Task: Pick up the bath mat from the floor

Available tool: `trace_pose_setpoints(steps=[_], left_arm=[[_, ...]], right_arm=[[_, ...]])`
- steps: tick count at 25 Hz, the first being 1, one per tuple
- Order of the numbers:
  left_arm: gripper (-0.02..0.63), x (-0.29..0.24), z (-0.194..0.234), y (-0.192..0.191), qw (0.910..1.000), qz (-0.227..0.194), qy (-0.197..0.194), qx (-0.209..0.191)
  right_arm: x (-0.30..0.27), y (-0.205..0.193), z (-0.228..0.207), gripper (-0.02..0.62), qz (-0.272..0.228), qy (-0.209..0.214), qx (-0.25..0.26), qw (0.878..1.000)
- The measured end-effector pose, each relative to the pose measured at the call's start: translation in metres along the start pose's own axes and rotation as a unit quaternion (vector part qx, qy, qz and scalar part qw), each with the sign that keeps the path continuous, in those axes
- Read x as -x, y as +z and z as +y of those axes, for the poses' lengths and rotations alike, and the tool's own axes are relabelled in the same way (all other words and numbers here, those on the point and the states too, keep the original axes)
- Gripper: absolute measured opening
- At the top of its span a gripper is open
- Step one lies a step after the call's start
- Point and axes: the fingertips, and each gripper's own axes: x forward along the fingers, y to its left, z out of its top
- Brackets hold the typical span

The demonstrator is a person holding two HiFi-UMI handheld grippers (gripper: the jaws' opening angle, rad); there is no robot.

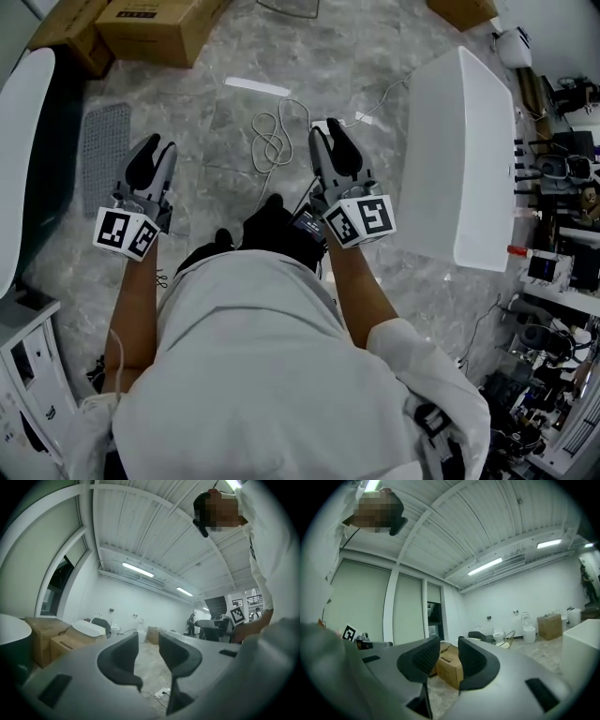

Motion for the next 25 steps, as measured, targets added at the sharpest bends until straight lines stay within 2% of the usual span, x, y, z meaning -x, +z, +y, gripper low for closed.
trace_pose_setpoints(steps=[2, 5, 9, 13, 16, 20, 25], left_arm=[[0.130, -0.021, 0.009, -0.005, 1.0000, 0.005, -0.003, 0.001], [0.130, -0.055, 0.022, -0.010, 0.9999, 0.007, -0.009, 0.008], [0.130, -0.100, 0.054, 0.003, 0.9995, 0.002, 0.032, -0.001], [0.130, -0.156, 0.079, 0.027, 0.9974, -0.015, 0.069, 0.010], [0.130, -0.193, 0.093, 0.040, 0.9946, -0.022, 0.101, 0.011], [0.130, -0.231, 0.098, 0.043, 0.9912, -0.015, 0.131, 0.003], [0.130, -0.248, 0.114, 0.036, 0.9857, -0.002, 0.169, 0.003]], right_arm=[[-0.022, -0.003, -0.015, 0.143, -0.002, 0.008, -0.004, 1.000], [-0.062, -0.017, -0.041, 0.143, 0.012, 0.042, 0.022, 0.999], [-0.127, -0.021, -0.084, 0.143, 0.022, 0.088, 0.049, 0.995], [-0.186, -0.005, -0.137, 0.142, 0.012, 0.101, 0.012, 0.995], [-0.223, 0.003, -0.164, 0.133, 0.011, 0.130, -0.015, 0.991], [-0.263, -0.001, -0.182, 0.132, 0.023, 0.187, -0.015, 0.982], [-0.316, -0.015, -0.194, 0.132, 0.032, 0.222, -0.033, 0.974]])
